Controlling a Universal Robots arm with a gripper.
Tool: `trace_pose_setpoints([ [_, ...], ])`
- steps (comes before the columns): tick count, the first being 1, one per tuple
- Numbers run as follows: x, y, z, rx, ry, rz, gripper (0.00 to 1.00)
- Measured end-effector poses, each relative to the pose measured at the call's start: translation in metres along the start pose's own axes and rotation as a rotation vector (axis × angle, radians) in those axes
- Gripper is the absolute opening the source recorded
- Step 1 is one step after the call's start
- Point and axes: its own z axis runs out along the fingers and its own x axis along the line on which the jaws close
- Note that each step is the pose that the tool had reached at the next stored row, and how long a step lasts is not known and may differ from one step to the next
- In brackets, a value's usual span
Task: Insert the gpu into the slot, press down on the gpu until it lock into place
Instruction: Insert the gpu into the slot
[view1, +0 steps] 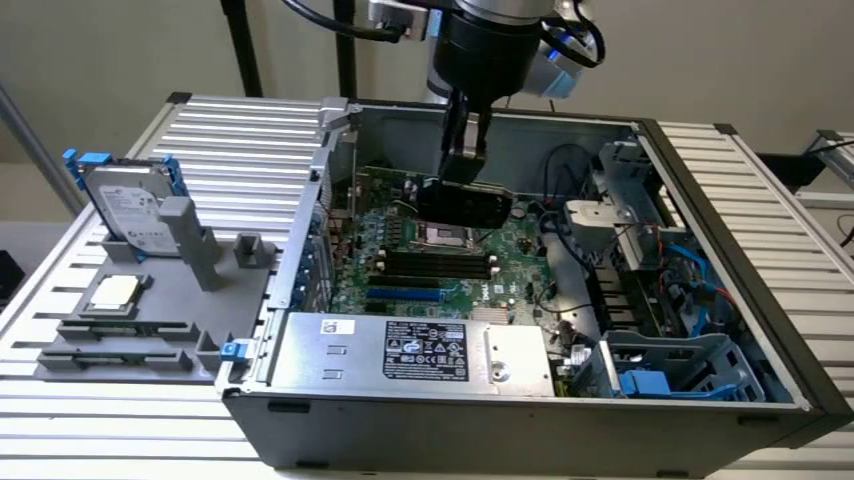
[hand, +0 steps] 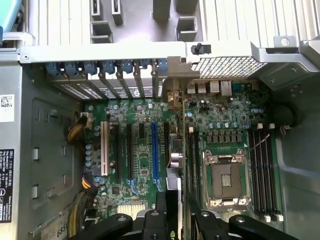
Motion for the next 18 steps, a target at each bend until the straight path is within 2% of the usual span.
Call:
trace_pose_setpoints([
  [5, 0.009, 0.0046, 0.0035, 0.0016, 0.0, -0.001, 0.26],
  [9, 0.016, 0.0094, 0.0069, 0.0082, -0.0004, -0.002, 0.26],
  [14, 0.023, 0.0155, 0.0134, 0.013, -0.0009, -0.003, 0.26],
  [16, 0.024, 0.0157, 0.0162, 0.0183, -0.001, -0.003, 0.26],
  [18, 0.025, 0.0155, 0.0185, 0.0289, -0.002, -0.004, 0.26],
])
